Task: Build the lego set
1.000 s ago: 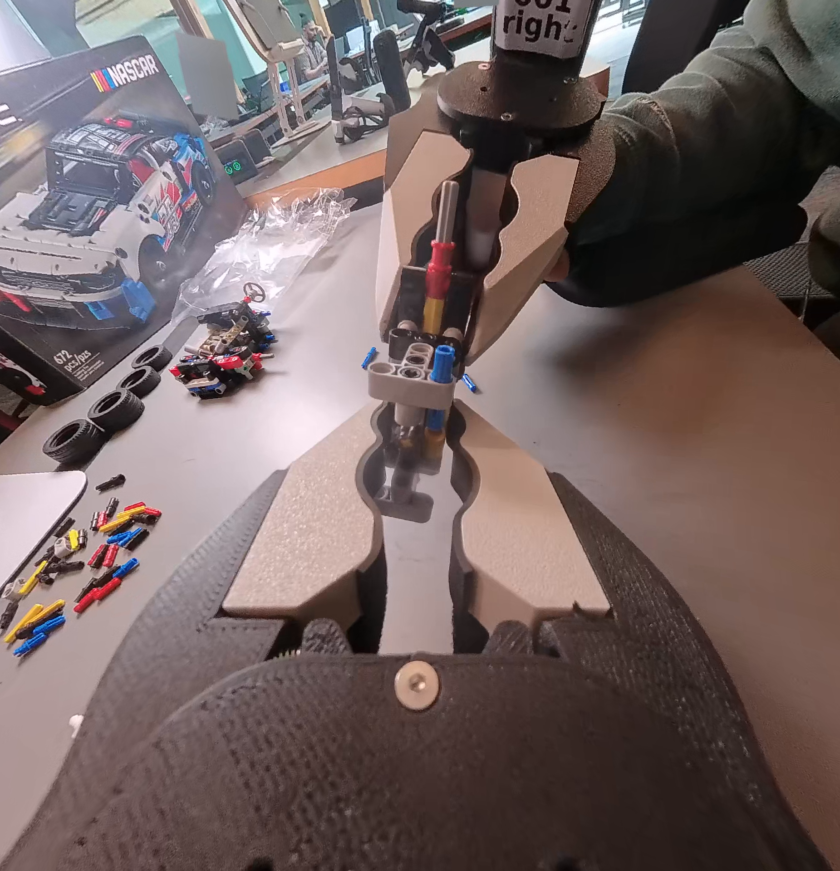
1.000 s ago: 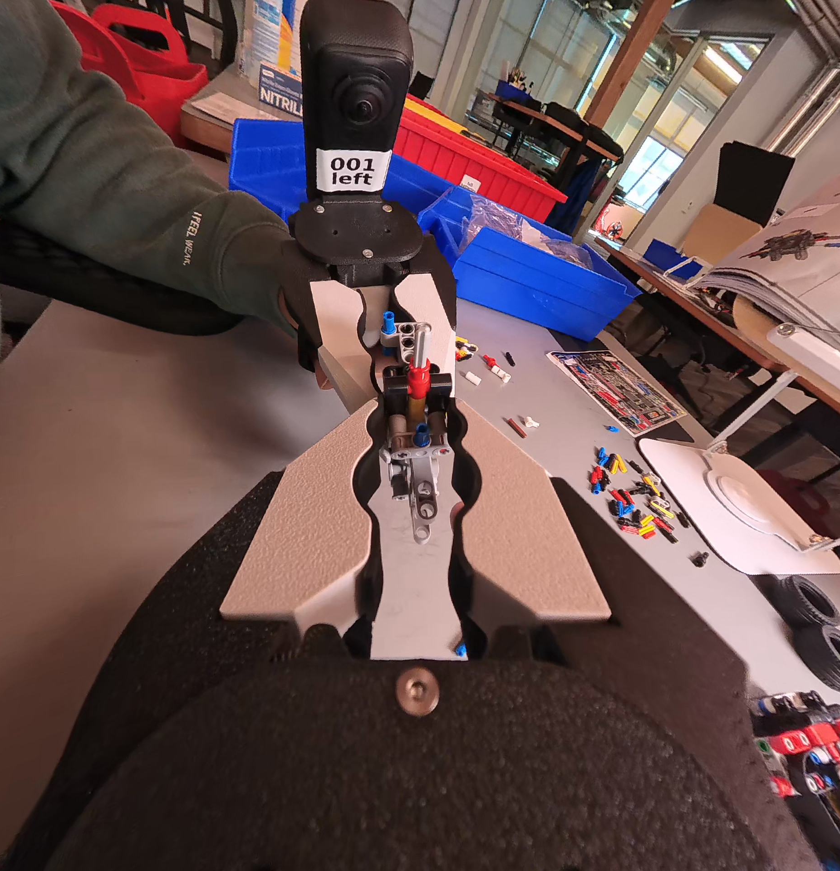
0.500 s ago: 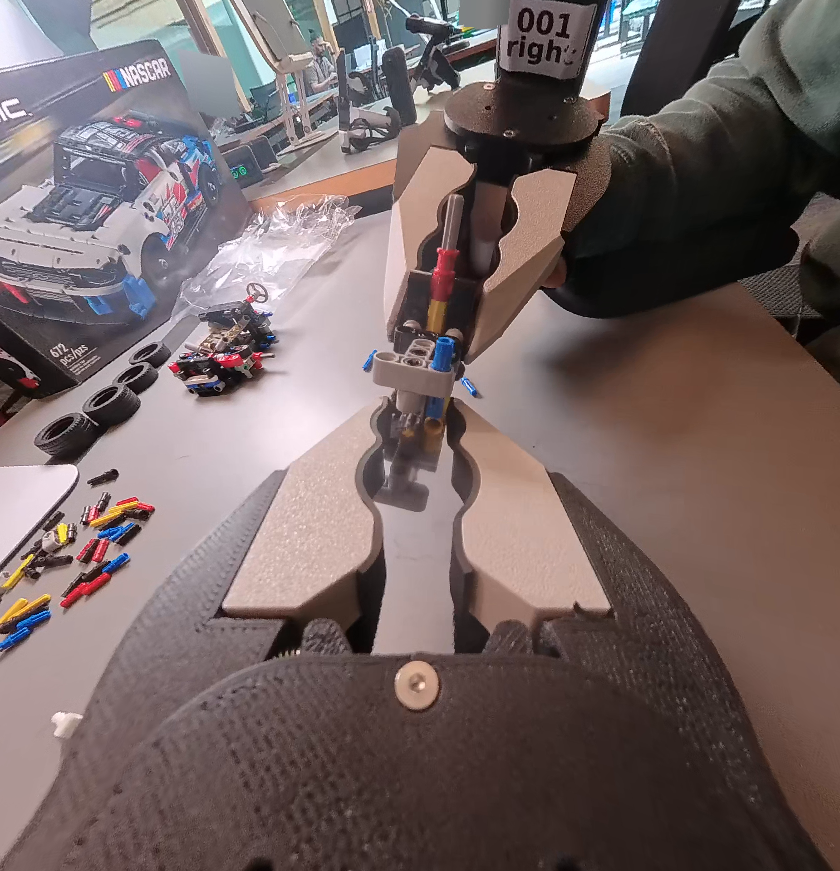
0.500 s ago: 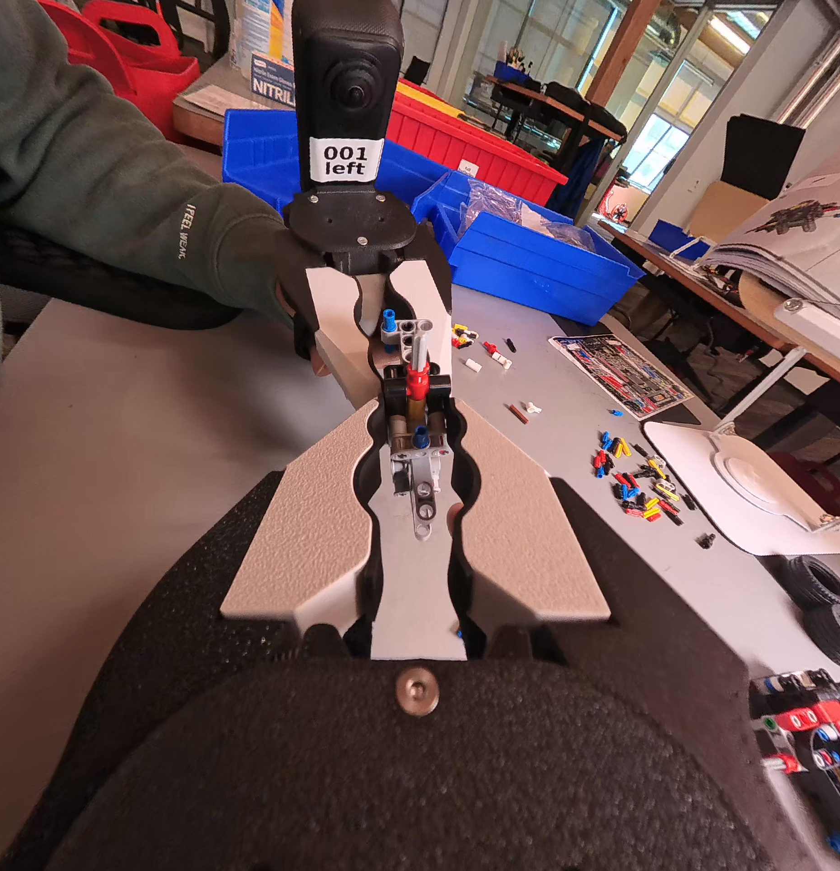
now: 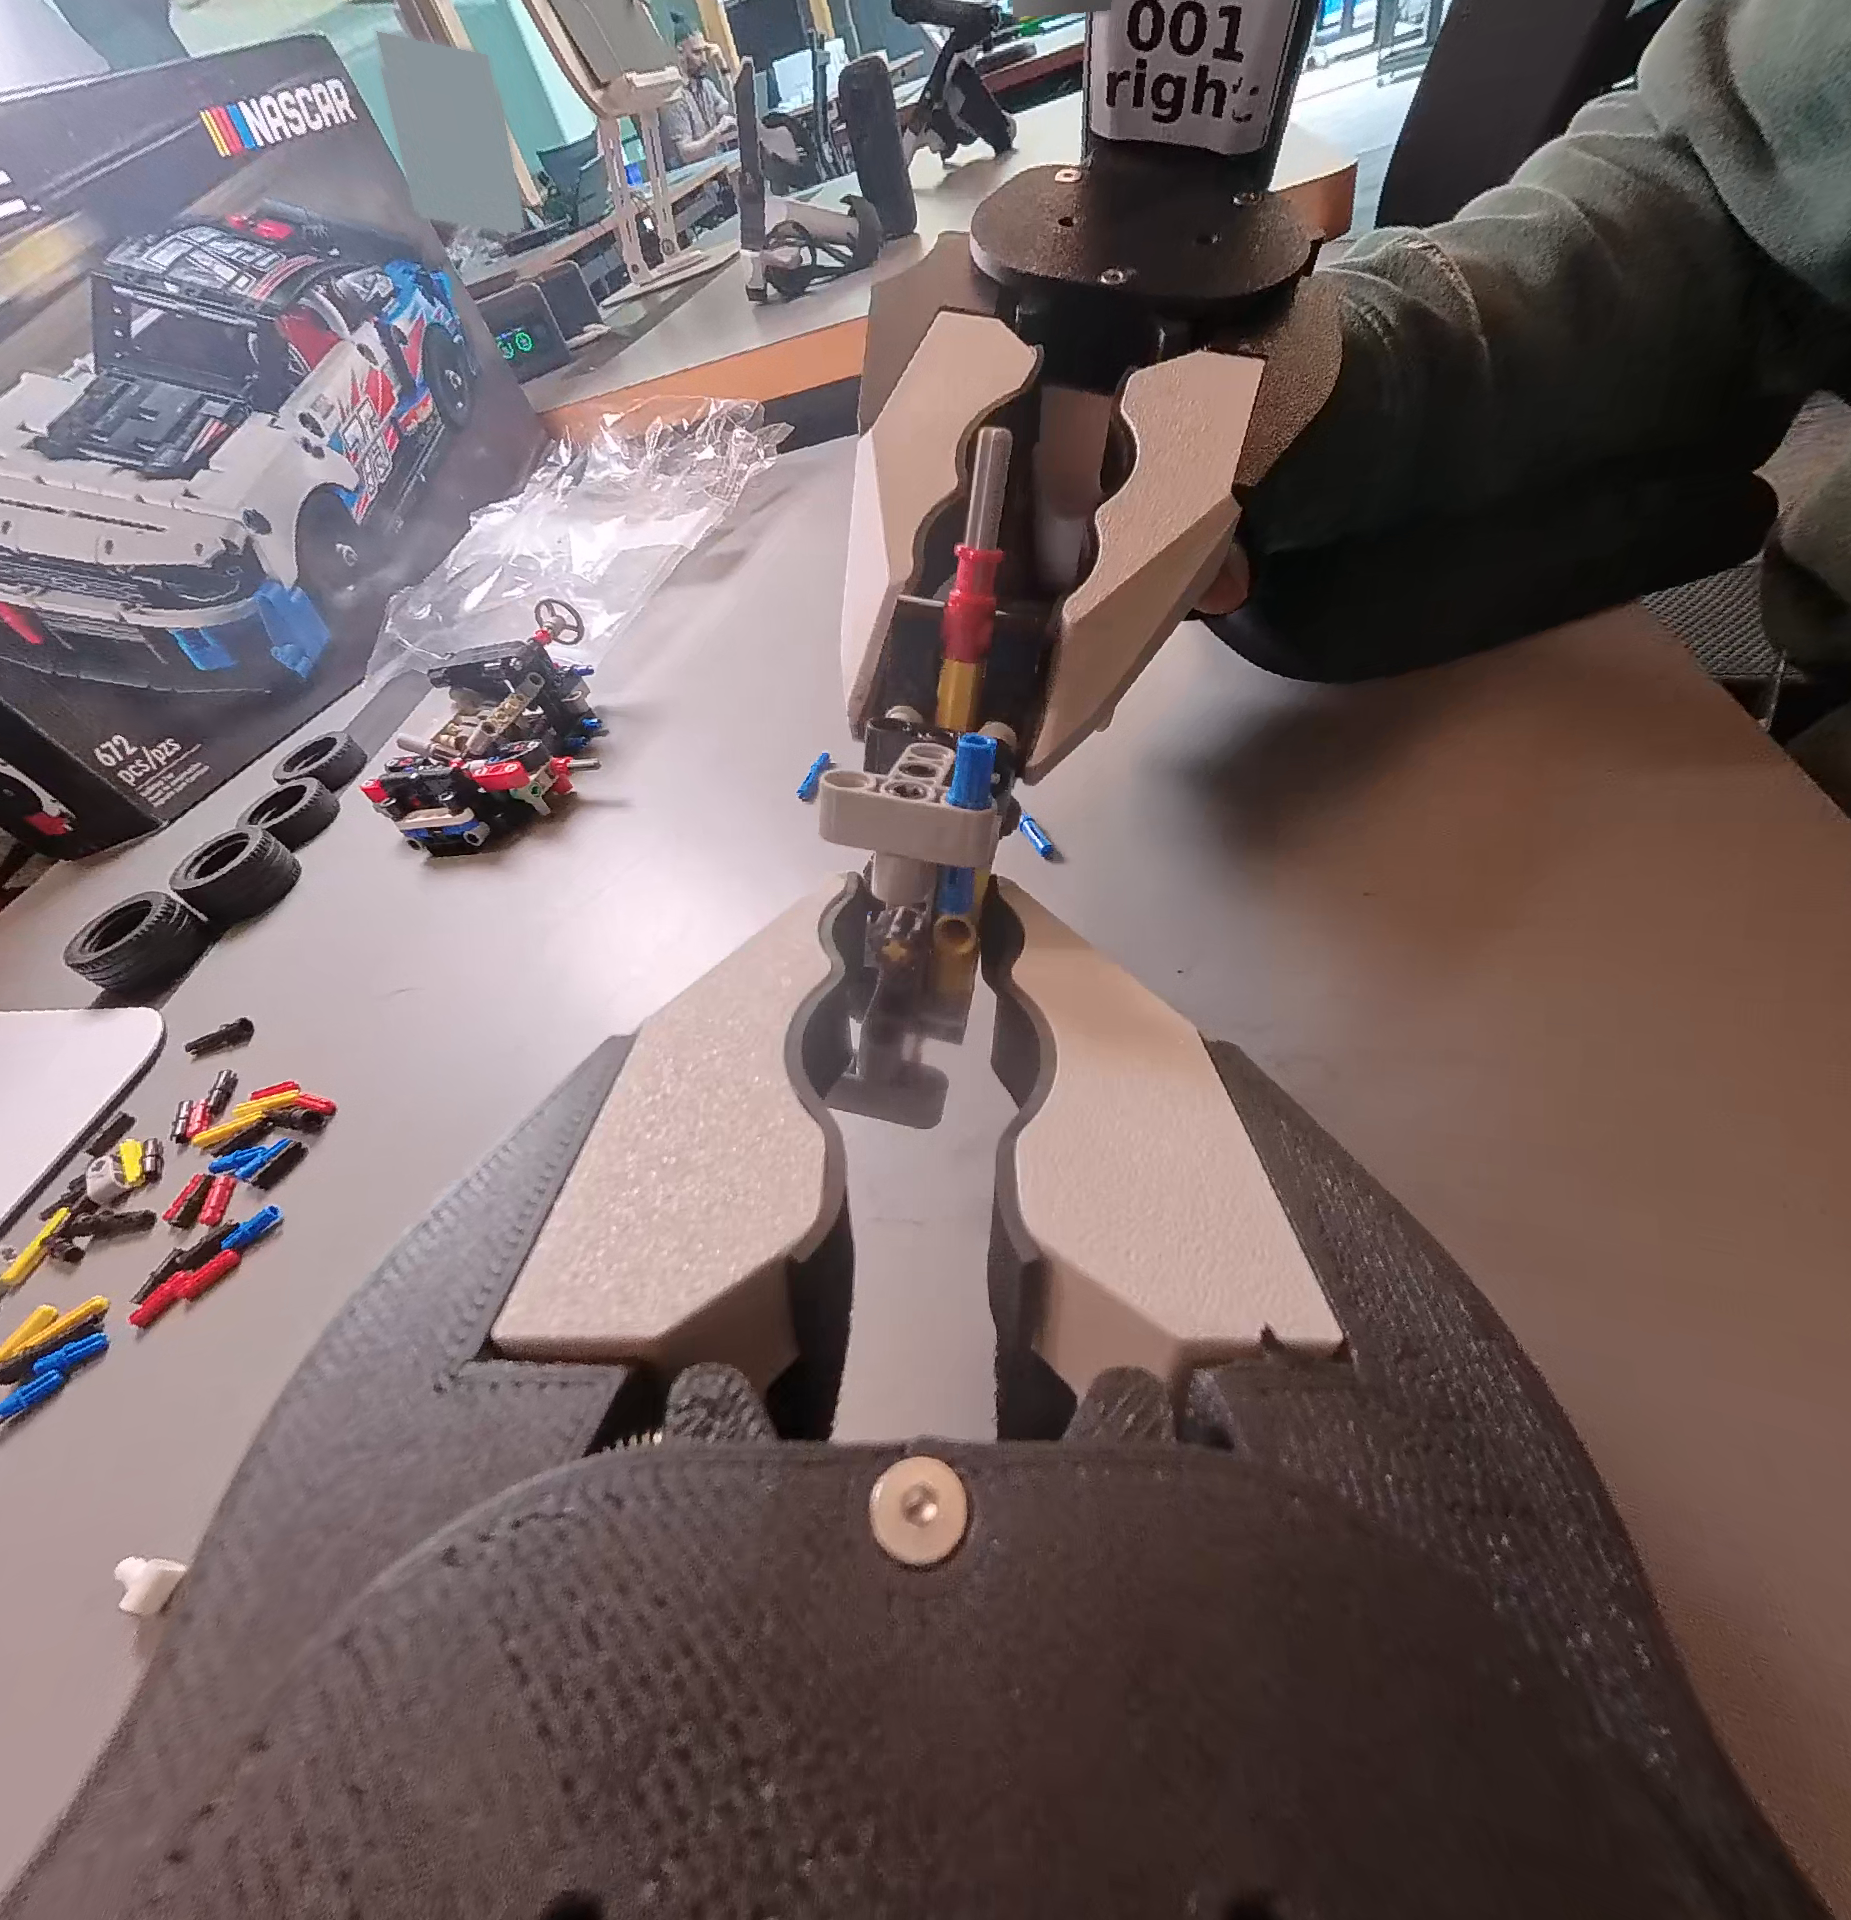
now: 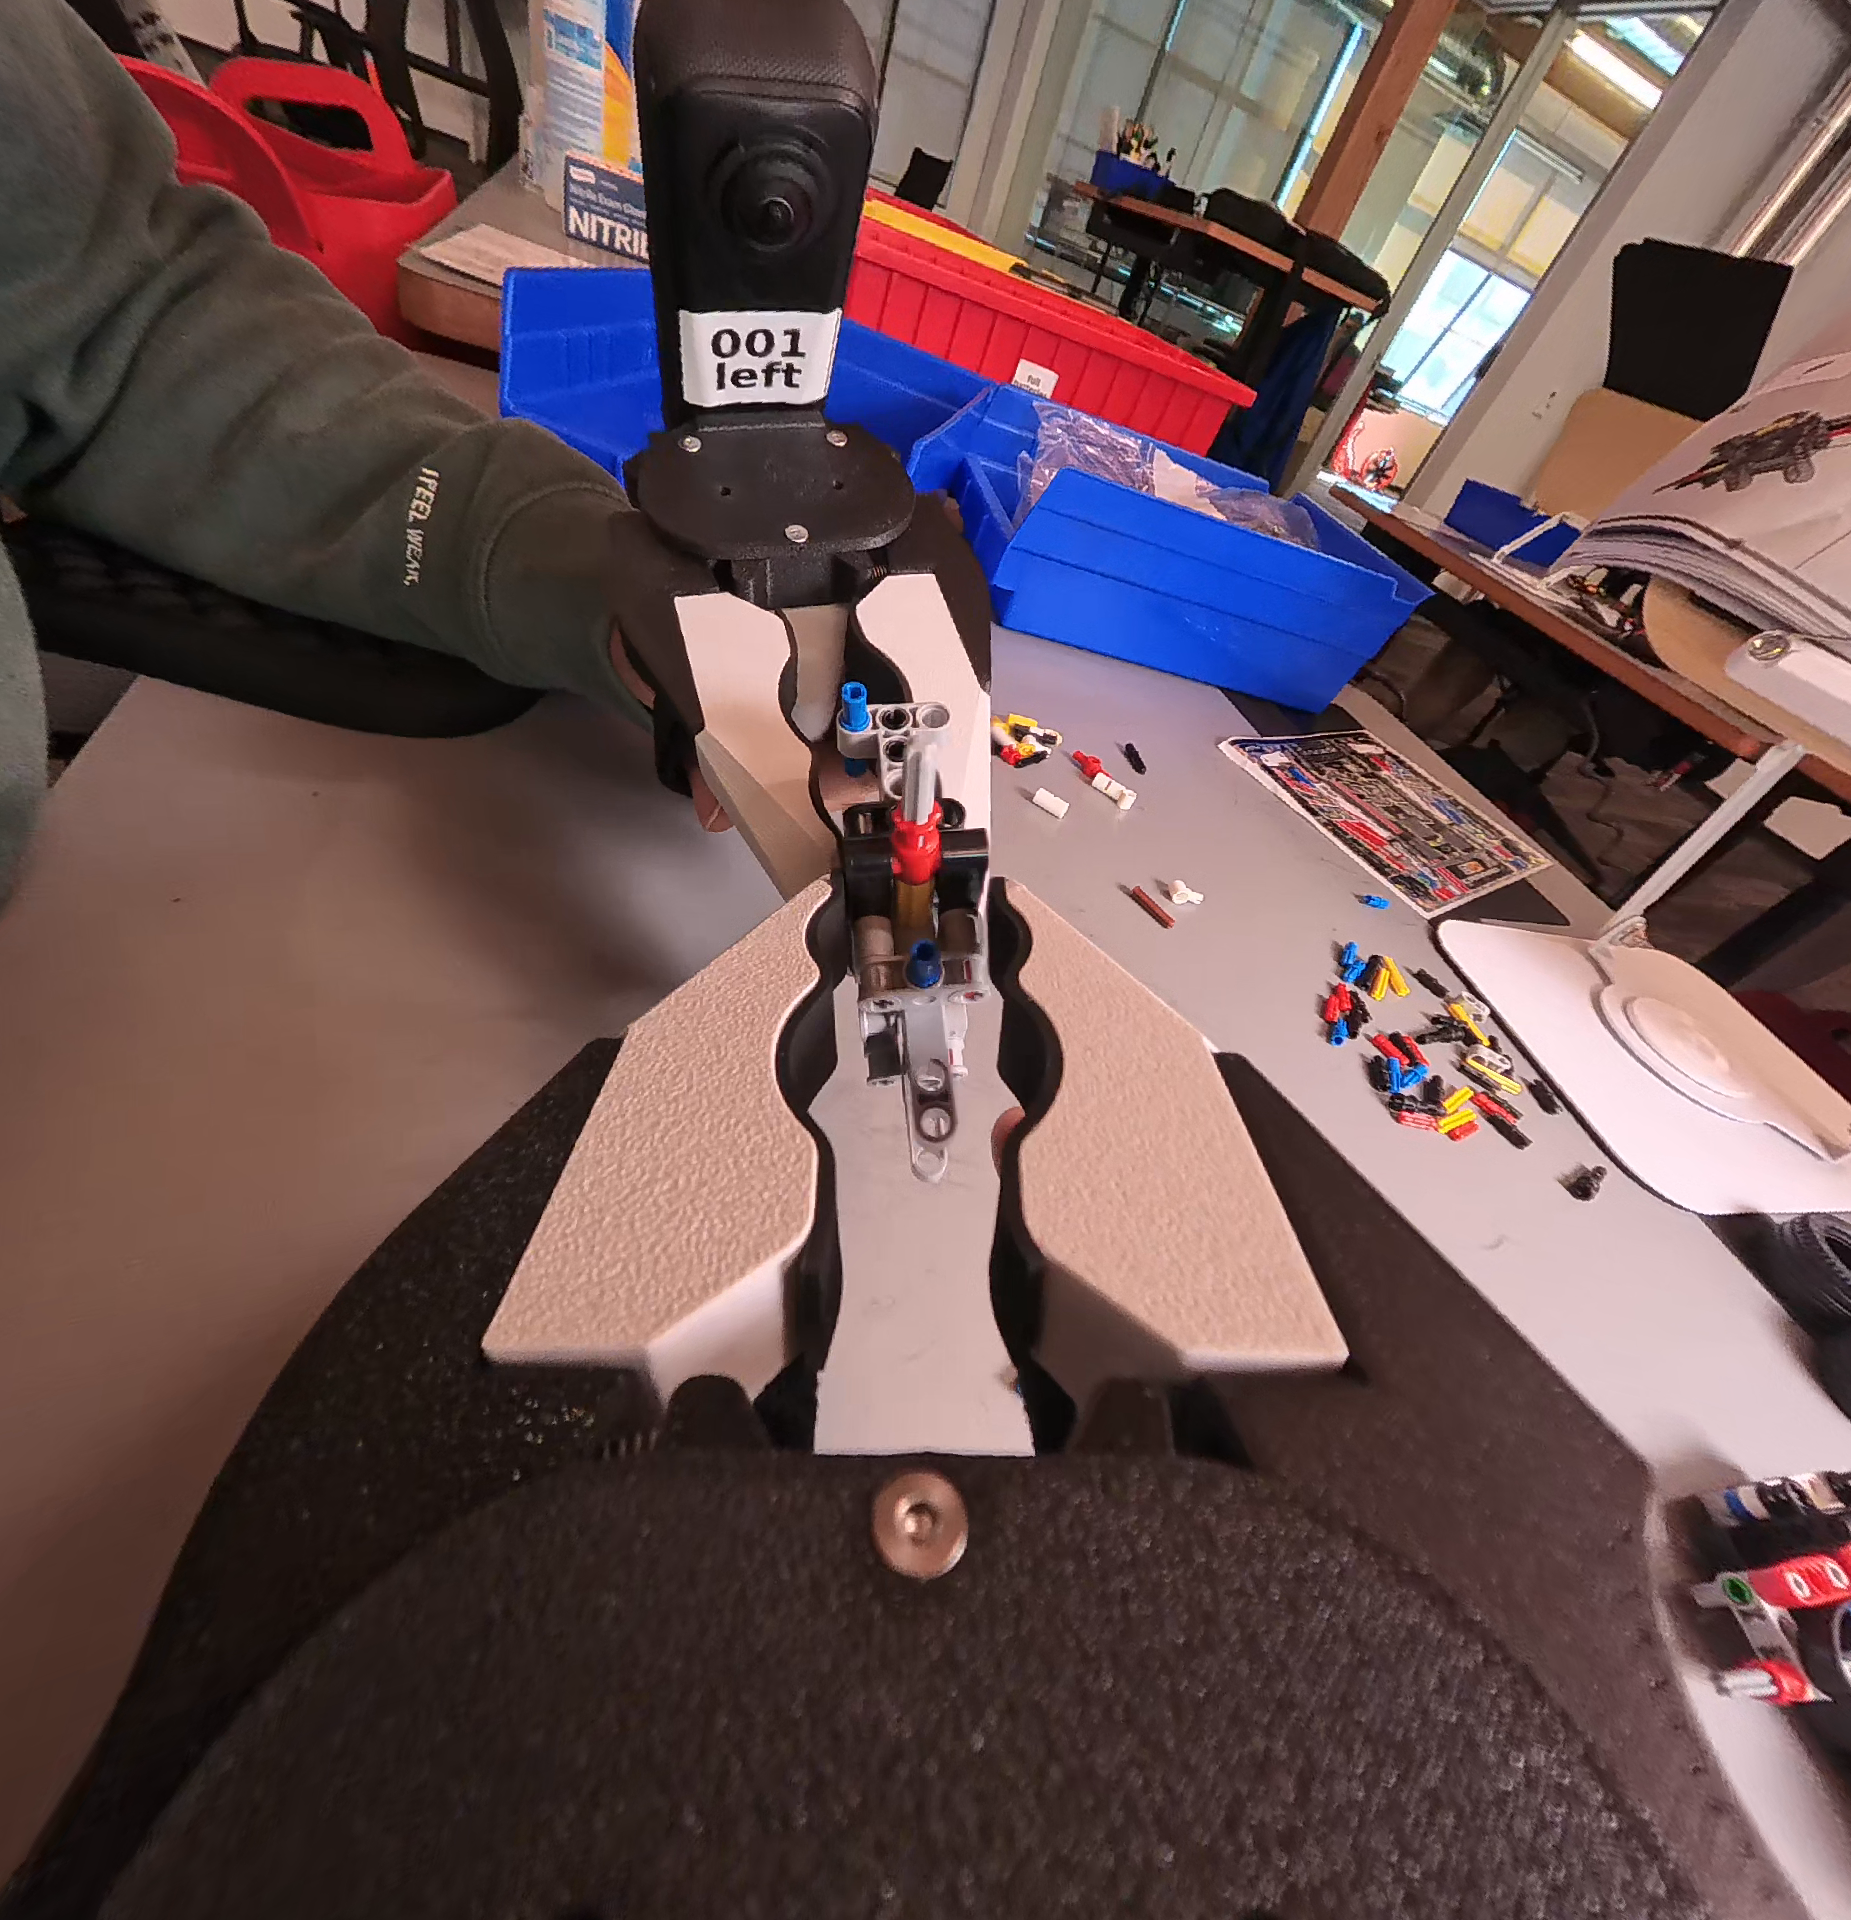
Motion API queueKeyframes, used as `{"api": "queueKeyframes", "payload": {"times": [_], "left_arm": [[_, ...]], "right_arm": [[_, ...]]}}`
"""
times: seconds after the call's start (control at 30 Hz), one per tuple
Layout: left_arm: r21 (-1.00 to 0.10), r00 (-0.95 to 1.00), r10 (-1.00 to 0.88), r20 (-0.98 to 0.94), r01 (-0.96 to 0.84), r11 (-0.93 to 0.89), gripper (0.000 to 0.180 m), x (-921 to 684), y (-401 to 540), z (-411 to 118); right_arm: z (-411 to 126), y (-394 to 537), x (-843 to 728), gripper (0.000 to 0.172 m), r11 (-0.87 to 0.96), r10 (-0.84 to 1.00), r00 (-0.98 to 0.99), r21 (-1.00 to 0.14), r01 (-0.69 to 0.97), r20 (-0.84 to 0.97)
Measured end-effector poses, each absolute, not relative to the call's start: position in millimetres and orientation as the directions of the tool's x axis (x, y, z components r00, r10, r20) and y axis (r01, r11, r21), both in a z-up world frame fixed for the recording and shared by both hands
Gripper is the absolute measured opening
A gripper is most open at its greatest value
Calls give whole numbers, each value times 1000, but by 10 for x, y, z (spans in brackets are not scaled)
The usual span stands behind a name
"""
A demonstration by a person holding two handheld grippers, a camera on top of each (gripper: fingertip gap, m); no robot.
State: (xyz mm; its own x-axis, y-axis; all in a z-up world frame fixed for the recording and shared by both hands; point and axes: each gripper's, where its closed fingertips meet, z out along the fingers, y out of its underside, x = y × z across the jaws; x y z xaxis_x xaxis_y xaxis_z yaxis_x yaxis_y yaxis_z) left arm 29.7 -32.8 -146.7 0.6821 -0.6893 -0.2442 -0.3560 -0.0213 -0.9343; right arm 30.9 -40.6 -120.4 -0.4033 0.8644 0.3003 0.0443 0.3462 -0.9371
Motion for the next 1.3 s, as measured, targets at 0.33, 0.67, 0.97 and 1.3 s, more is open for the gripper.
{"api": "queueKeyframes", "payload": {"times": [0.33, 0.67, 0.97, 1.3], "left_arm": [[-938, 668, -706, -234, -347, -17, 20, 333, -358, -1475], [-946, 650, -729, -214, -325, -13, 21, 380, -392, -1461], [-968, 658, -731, -180, -249, 15, 20, 380, -391, -1347], [-986, 658, -746, -103, -168, -12, 20, 393, -402, -1283]], "right_arm": [[-1219, -440, 335, 23, 333, 856, -434, -942, 49, 280], [-1236, -453, 351, 23, 280, 858, -465, -958, 64, 220], [-1126, -452, 349, 23, 266, 869, -438, -964, 25, 229], [-1065, -451, 349, 23, 207, 878, -444, -978, 14, 179]]}}
